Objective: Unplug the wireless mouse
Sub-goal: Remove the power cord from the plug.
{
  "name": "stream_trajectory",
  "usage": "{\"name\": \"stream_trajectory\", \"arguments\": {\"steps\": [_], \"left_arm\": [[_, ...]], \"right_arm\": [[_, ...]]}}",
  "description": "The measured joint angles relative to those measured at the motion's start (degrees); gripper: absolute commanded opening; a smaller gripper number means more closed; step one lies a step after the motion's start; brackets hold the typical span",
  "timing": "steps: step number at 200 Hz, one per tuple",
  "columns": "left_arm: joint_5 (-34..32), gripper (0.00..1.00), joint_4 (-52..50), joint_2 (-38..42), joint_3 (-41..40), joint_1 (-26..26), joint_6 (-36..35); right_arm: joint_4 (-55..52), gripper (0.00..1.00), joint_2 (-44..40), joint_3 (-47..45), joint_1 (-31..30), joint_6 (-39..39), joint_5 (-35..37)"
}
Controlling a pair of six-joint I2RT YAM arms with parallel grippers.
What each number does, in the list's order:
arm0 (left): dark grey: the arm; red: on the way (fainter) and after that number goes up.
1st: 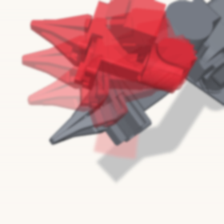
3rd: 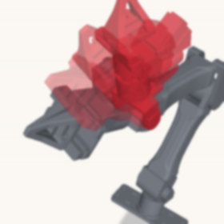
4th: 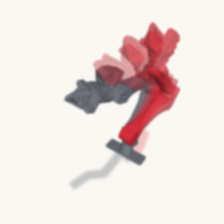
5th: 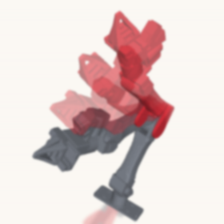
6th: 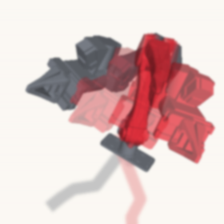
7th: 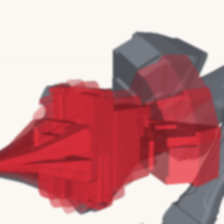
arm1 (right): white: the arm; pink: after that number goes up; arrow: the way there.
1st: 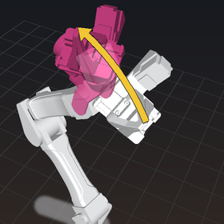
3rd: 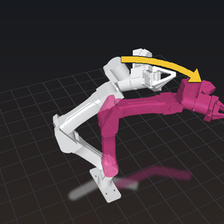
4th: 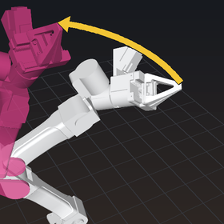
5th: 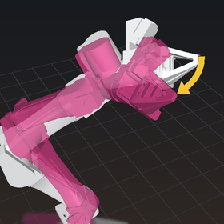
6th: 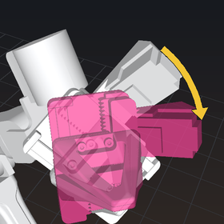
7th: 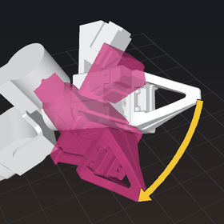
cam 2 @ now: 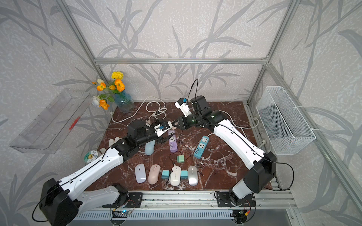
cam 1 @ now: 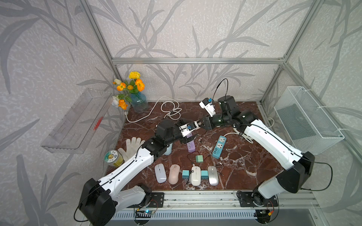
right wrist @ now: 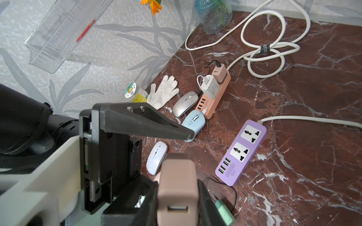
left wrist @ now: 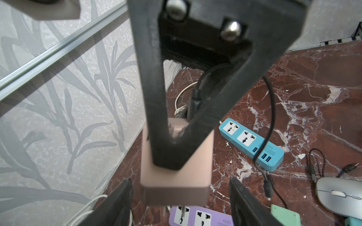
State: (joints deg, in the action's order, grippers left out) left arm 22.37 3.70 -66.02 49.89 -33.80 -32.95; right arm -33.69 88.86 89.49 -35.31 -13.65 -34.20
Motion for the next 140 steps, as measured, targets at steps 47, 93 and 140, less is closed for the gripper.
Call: {"name": "stream_trajectory", "arguments": {"steps": [47,93,140], "left_arm": [[-0.24,0.56,1.66,-1.01,0.00,-0.81,0.76],[-1.14,0.37,2.64,-1.05,0.00,-1.14,1.09],[-1.90,0.03,2.97,-1.05,-0.02,-1.25,0.83]], "right_arm": [[-0.07,0.07,1.36,0.02,-1.68,0.00,-0.79],[0.07,0.07,1.99,0.09,-2.14,-0.50,-0.87],[0.42,0.31,1.99,0.11,-2.14,-1.36,-0.81]]}}
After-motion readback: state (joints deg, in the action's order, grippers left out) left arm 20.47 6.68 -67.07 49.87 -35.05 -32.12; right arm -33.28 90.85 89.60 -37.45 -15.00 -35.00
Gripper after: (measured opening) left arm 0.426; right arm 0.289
